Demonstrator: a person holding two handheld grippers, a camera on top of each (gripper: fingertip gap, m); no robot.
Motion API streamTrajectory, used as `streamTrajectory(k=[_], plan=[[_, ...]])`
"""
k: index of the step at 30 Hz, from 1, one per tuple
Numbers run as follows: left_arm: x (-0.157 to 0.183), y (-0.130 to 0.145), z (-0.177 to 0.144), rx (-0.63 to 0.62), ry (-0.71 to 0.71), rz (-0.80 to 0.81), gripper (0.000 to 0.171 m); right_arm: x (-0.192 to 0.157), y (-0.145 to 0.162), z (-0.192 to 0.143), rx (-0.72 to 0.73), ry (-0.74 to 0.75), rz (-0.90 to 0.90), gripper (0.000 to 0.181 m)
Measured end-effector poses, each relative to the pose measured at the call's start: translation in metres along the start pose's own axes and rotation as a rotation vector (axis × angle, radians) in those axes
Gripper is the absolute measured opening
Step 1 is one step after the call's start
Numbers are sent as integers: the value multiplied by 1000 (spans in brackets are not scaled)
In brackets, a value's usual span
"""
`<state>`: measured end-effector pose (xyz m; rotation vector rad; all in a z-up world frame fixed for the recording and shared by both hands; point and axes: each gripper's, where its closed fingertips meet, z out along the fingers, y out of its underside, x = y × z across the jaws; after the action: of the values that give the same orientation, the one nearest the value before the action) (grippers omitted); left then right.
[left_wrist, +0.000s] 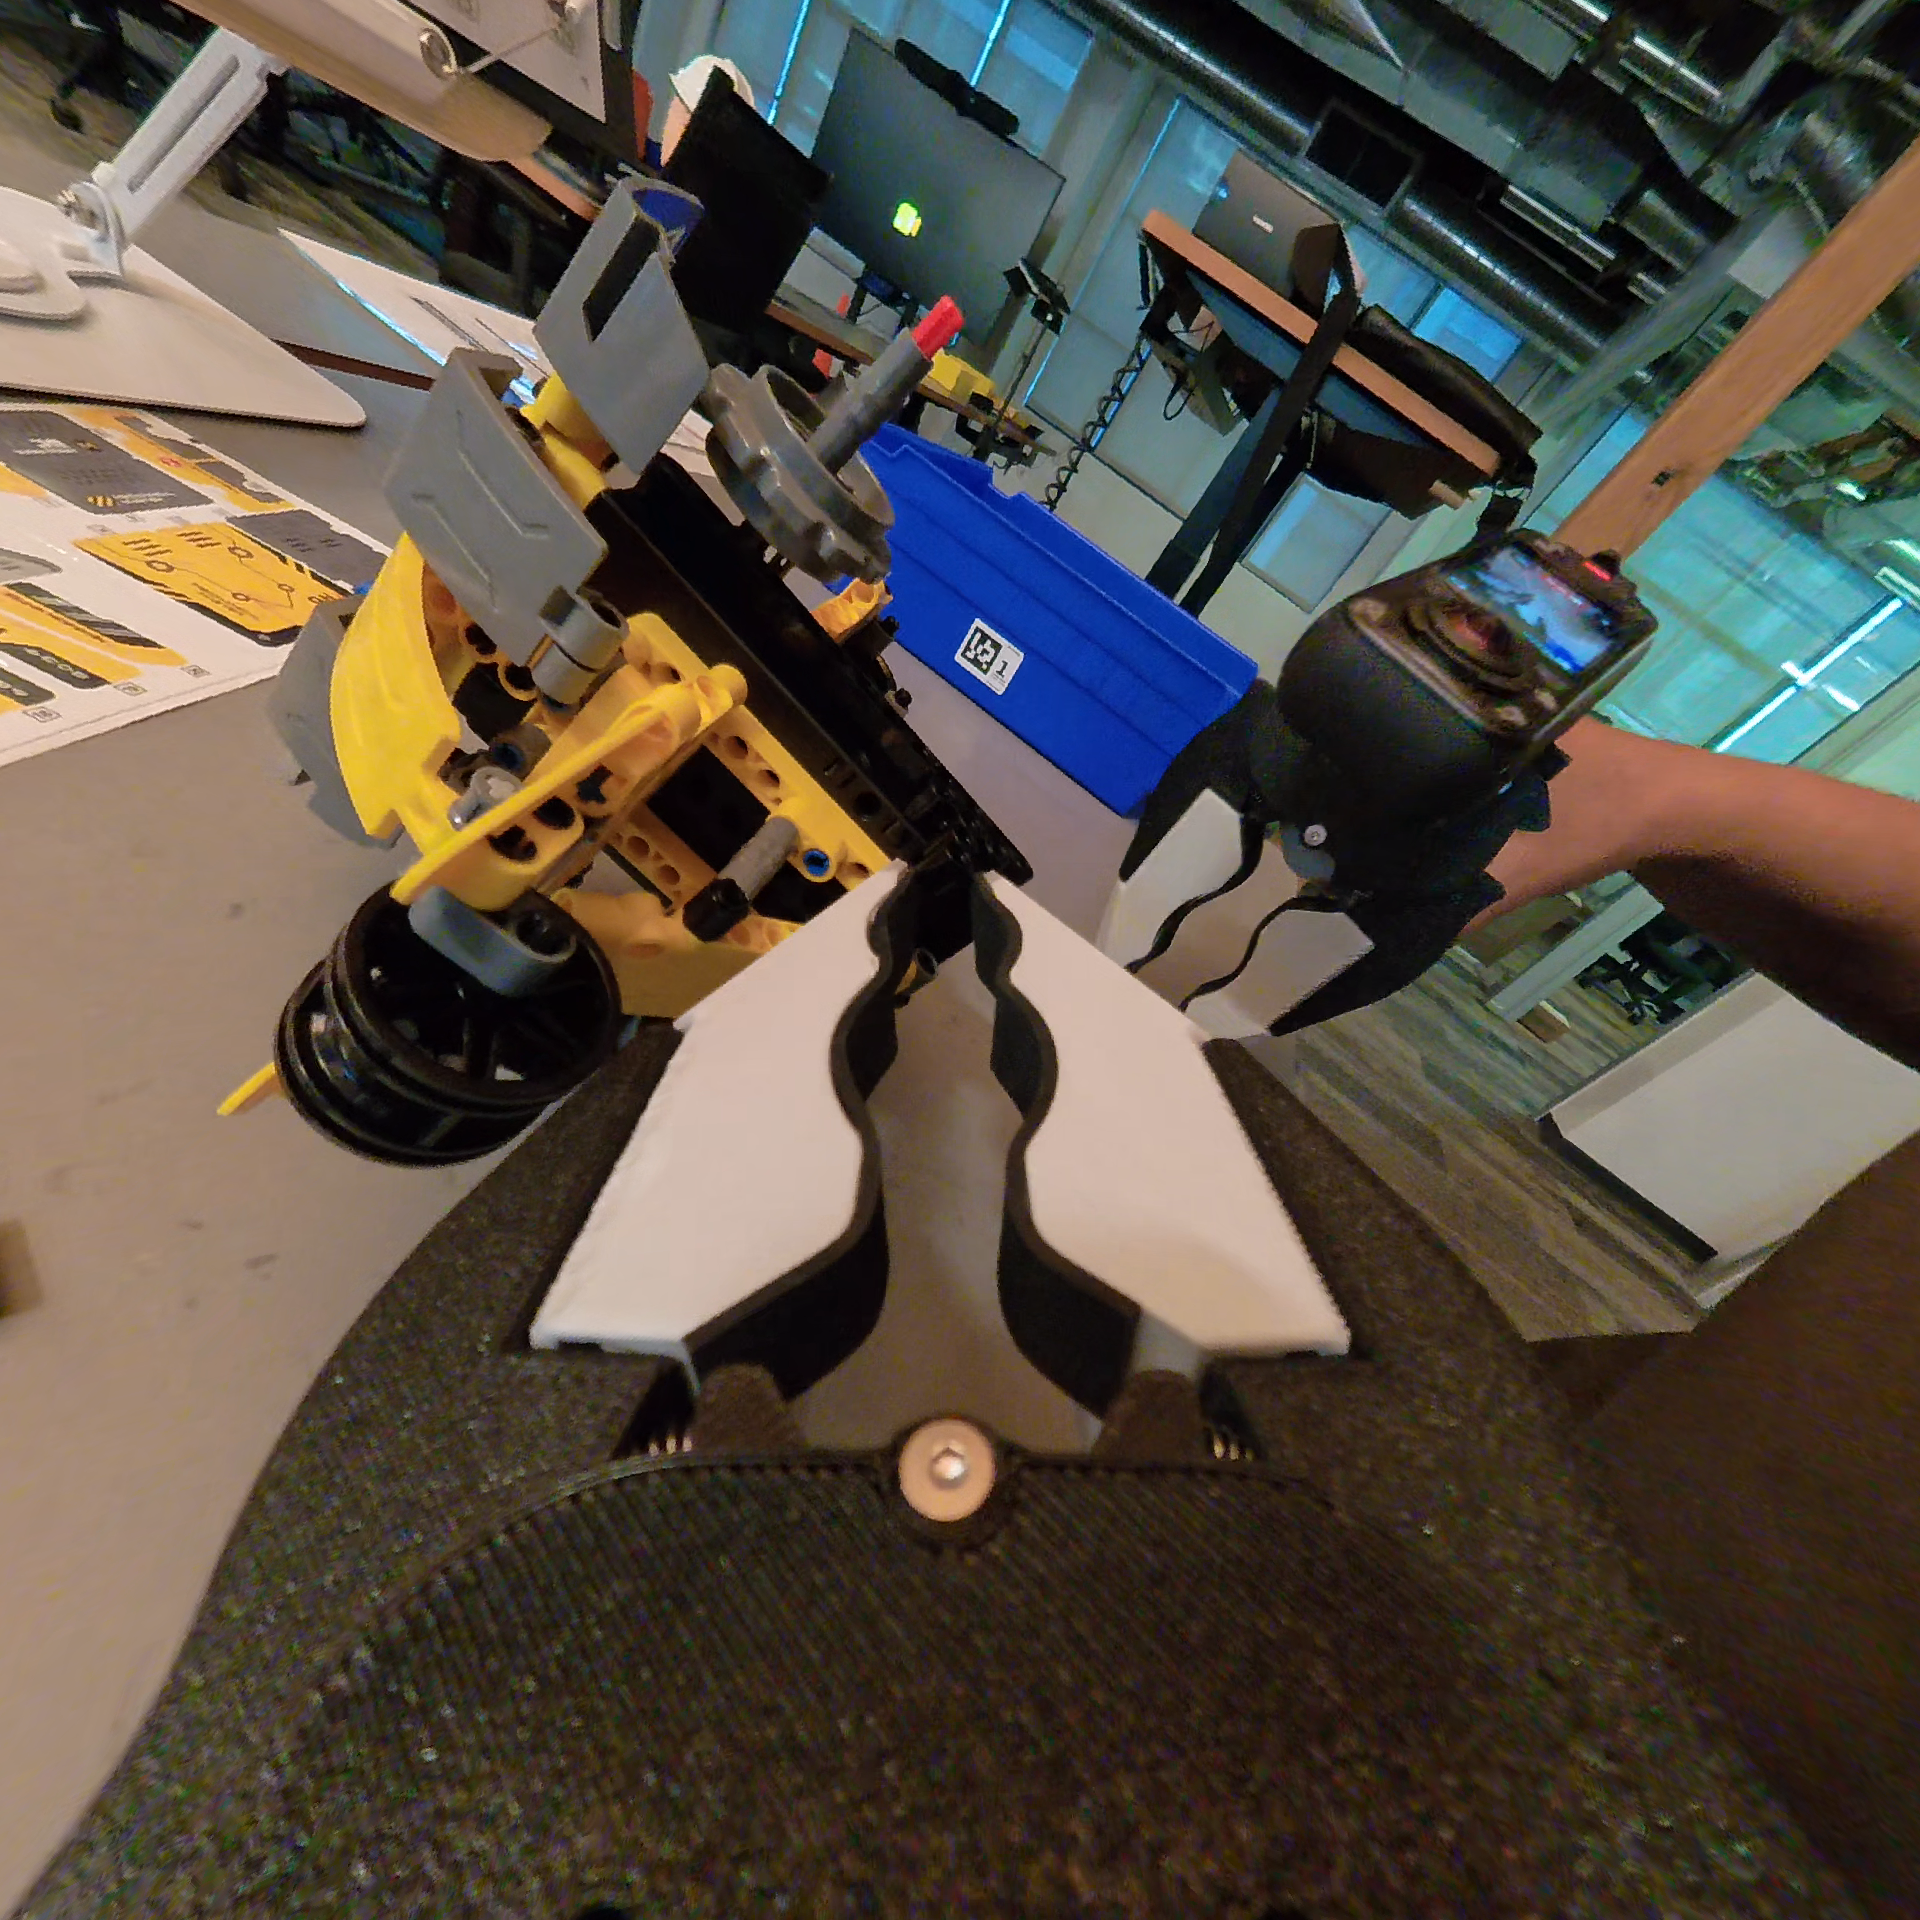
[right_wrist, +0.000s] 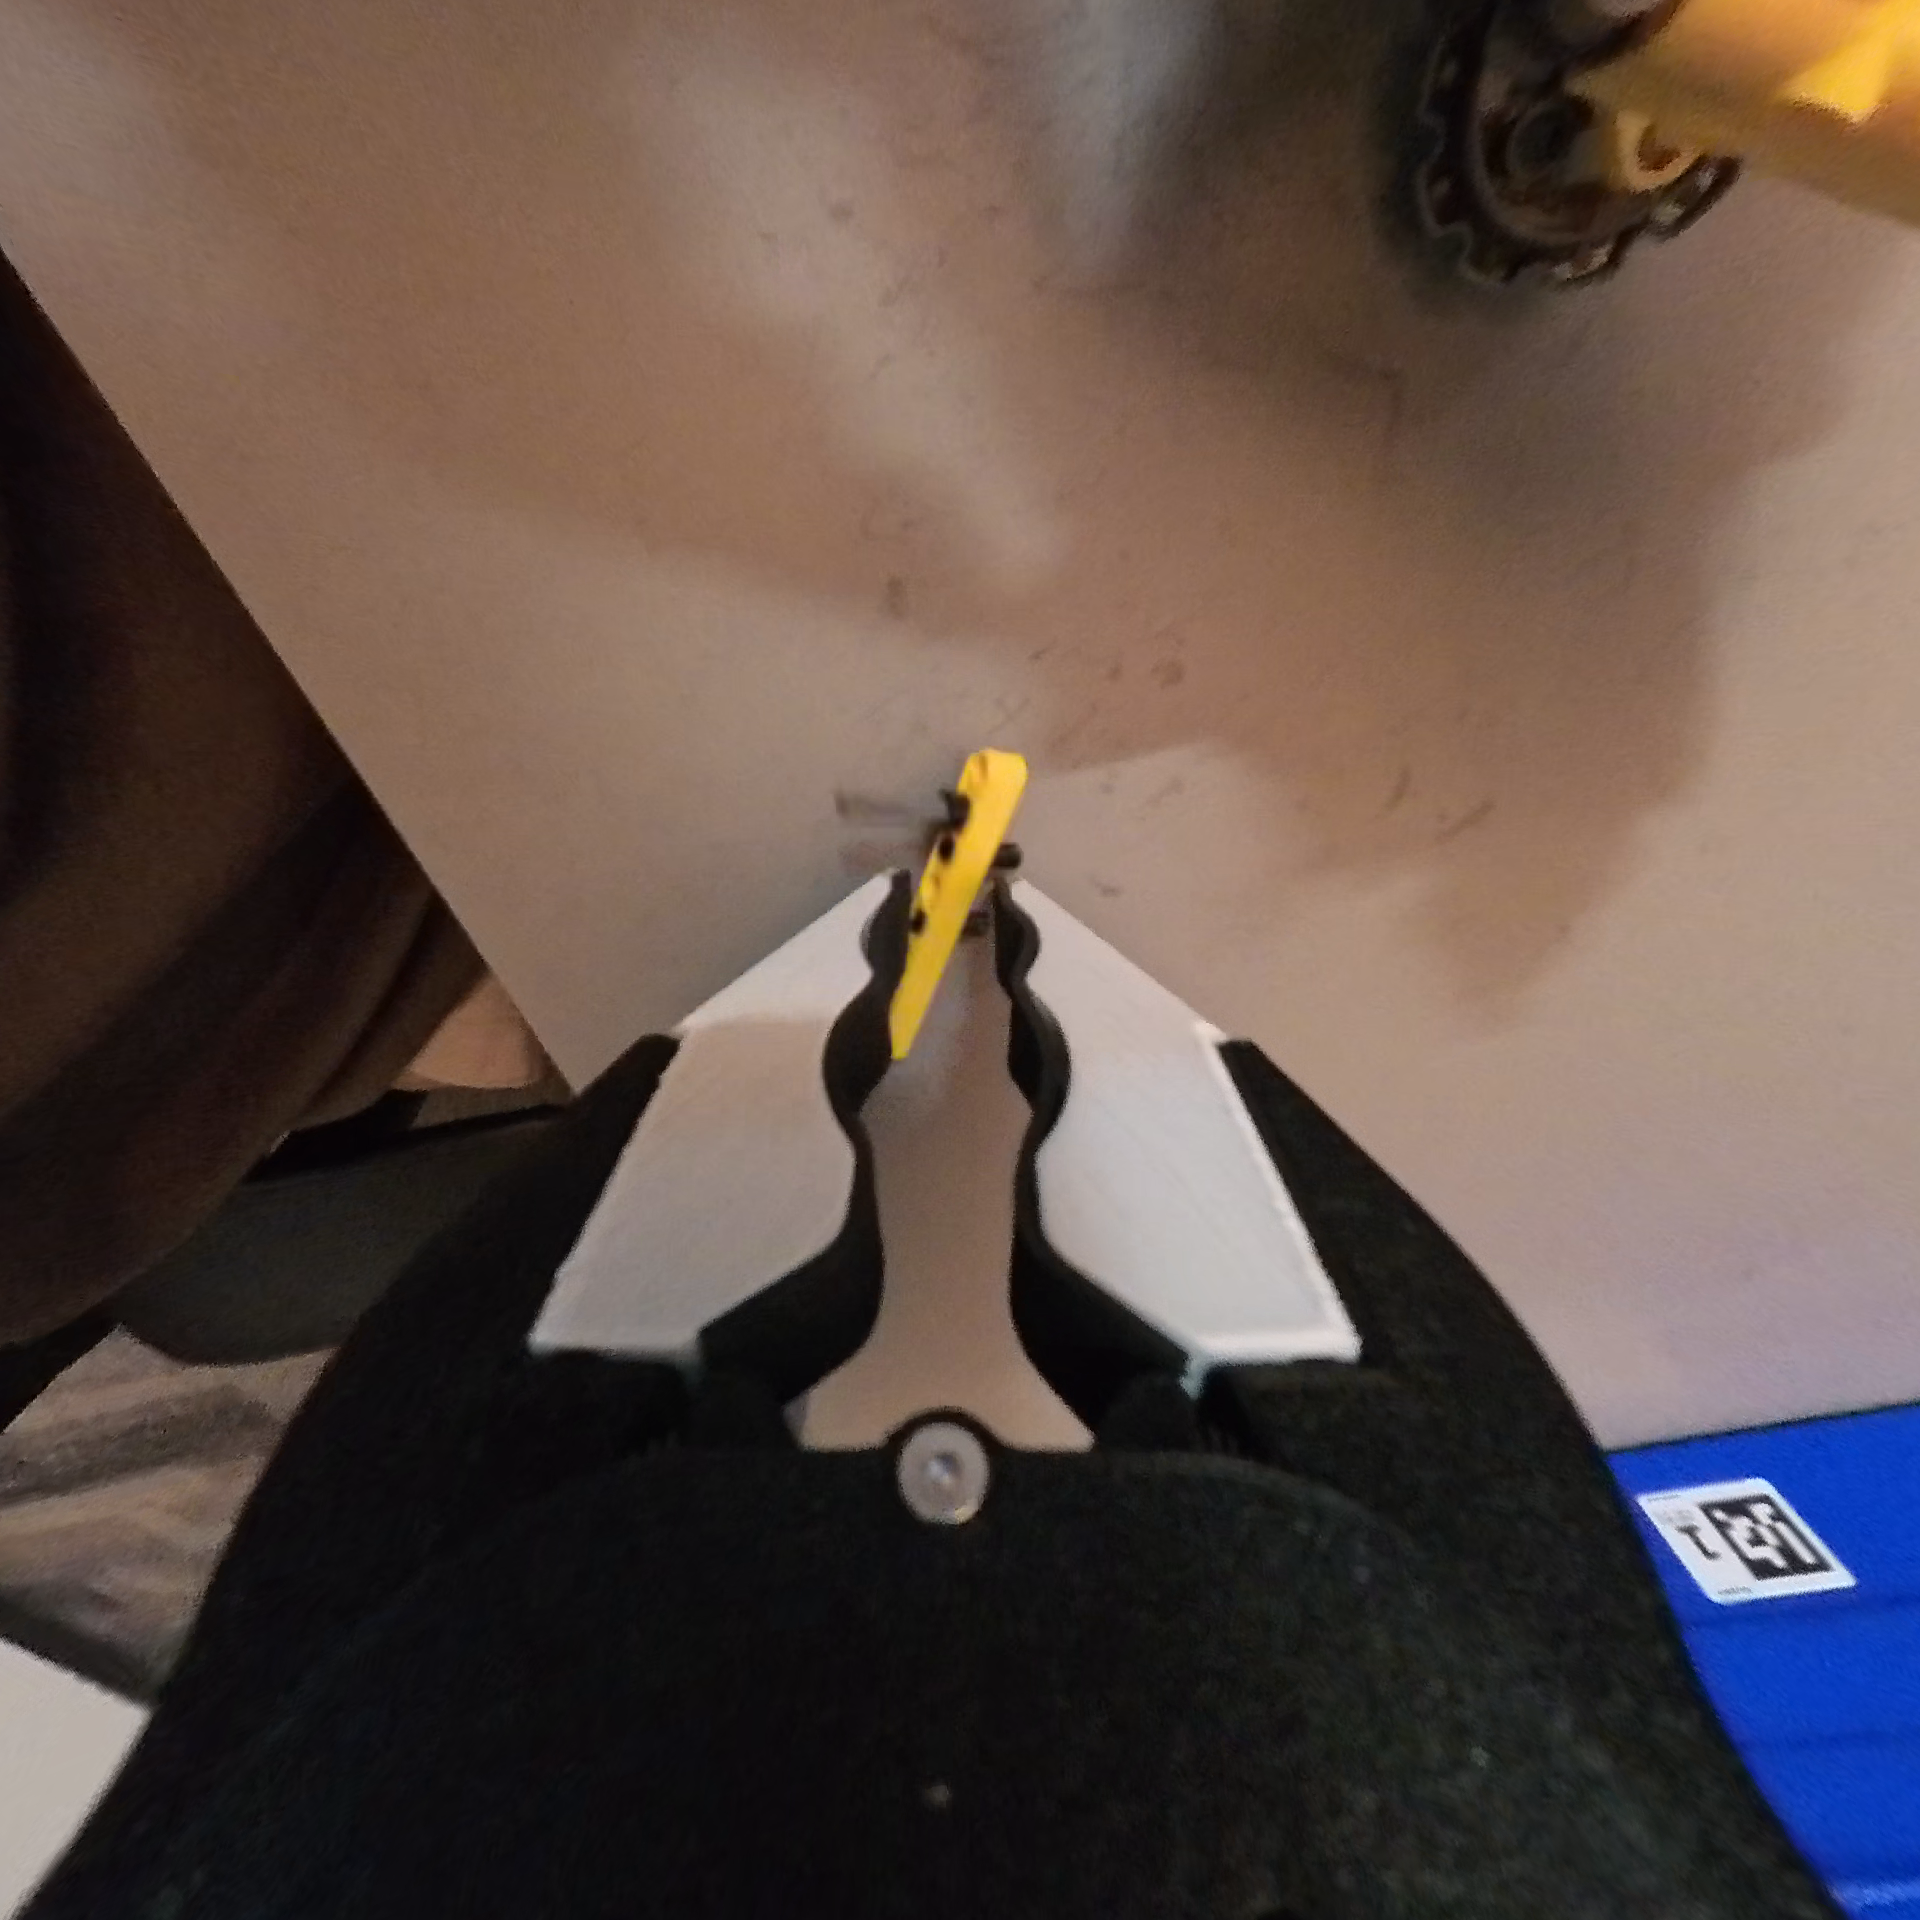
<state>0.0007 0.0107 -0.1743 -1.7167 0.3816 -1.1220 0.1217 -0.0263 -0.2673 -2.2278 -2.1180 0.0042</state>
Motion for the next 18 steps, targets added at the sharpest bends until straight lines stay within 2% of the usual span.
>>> streamTrajectory(k=[4,11,13,18], plan=[[1,0,-1,4,6,-8,9,3,-3,-2,44,50,7,12],[2,0,-1,7,18,-22,10,2,-6,1,85,93,81,18],[3,0,-1,9,25,-26,12,5,-6,1,109,132,95,9],[6,-7,-6,51,59,-40,28,8,-7,-7,189,145,153,7]])
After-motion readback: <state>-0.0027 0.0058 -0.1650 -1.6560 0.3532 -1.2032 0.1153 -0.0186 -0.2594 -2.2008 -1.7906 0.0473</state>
